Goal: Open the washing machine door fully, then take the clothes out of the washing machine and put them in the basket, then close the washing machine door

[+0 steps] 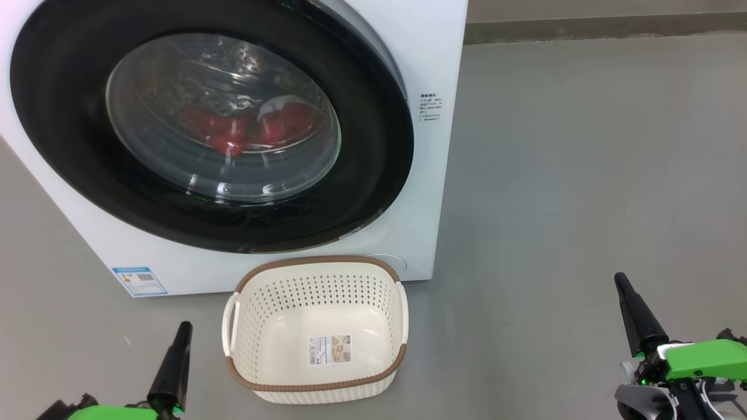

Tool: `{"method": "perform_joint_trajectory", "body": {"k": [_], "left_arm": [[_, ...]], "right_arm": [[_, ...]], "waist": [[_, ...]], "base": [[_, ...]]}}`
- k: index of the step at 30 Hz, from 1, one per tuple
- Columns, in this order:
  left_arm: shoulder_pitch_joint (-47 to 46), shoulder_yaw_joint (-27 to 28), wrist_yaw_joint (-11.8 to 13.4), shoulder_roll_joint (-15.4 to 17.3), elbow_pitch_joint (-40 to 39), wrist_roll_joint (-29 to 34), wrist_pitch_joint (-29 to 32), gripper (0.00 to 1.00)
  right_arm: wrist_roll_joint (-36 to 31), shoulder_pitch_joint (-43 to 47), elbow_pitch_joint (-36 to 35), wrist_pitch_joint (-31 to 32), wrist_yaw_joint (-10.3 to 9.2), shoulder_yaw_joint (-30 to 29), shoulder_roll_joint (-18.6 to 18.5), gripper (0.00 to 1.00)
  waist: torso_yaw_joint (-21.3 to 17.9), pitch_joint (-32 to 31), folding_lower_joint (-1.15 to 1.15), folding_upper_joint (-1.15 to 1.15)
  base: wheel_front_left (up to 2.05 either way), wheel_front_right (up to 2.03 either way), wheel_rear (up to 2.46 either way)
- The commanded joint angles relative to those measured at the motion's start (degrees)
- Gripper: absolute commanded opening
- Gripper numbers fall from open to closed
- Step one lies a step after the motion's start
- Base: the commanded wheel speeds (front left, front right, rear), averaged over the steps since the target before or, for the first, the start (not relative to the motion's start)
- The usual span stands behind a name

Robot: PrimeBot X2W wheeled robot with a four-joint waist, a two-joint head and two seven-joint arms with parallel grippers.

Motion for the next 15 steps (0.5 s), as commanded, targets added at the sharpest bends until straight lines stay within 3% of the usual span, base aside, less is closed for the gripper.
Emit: {"method": "perform_joint_trajectory", "body": {"k": [1,2,12,15], "left_arm": [[-2.3,1.7,-0.4,1.0,-1.6,-0.4,0.5,0.00],[0.0,0.0,0.0,0.0,0.0,0.0,0.0,1.00],[1.1,-0.3,0.0,-0.2,0.5,0.9,-1.1,1.00],[1.3,-0.7,0.0,0.2,0.1,1.9,-1.7,1.00]], "right_arm": [[-0.5,-2.6,-1.6,0.2,0.03,1.0,-0.5,0.00],[-0.1,0.0,0.0,0.0,0.00,0.0,0.0,1.00],[-1.0,1.3,1.0,-1.1,0.00,0.9,0.5,1.00],[-1.9,1.5,0.8,-1.6,0.00,1.3,0.3,1.00]], "waist": [[0.0,0.0,0.00,0.00],[0.0,0.0,0.00,0.00],[0.0,0.0,0.13,0.00],[0.0,0.1,0.03,0.00]], "base": [[0.00,0.00,0.00],[0.00,0.00,0.00],[0.00,0.00,0.00],[0.00,0.00,0.00]]}}
